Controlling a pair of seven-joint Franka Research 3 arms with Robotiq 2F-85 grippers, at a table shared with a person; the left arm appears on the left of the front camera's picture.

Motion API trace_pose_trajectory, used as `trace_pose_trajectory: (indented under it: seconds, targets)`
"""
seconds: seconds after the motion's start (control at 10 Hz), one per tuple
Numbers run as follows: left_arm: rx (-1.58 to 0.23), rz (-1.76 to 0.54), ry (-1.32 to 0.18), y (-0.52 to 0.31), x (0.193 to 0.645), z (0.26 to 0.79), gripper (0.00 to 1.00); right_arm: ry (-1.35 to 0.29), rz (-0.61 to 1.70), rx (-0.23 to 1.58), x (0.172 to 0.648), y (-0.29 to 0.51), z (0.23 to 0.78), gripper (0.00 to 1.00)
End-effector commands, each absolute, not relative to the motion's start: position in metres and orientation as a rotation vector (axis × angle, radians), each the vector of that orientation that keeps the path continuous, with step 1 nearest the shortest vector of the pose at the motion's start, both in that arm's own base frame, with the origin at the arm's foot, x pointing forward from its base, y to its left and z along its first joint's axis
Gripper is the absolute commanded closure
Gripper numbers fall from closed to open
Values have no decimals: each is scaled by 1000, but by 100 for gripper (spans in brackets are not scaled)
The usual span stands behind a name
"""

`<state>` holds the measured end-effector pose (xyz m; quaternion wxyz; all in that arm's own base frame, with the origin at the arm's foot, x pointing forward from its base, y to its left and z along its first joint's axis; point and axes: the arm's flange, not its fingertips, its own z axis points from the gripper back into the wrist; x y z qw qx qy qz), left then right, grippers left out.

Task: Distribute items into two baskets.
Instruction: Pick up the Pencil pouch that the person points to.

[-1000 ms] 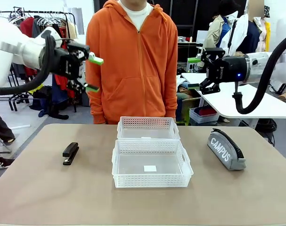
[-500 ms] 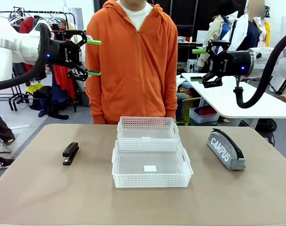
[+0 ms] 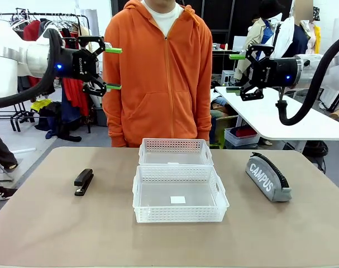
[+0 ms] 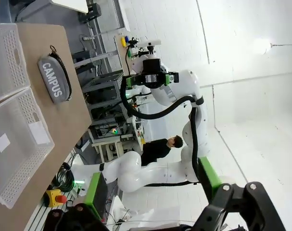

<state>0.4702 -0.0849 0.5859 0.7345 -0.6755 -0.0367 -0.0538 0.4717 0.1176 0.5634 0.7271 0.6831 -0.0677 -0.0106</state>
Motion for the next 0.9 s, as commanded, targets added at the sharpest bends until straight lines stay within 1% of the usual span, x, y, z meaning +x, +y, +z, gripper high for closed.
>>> trace_pose_trajectory:
  seconds: [0.0,0.8]
  targets:
    - [-1485,-119,-85,-84,470,588,0,-149,-23,1505,472,118,563,0]
    - [-1485,-119,-85,-84,470,588,0,-149,-23,1505,472,118,563,0]
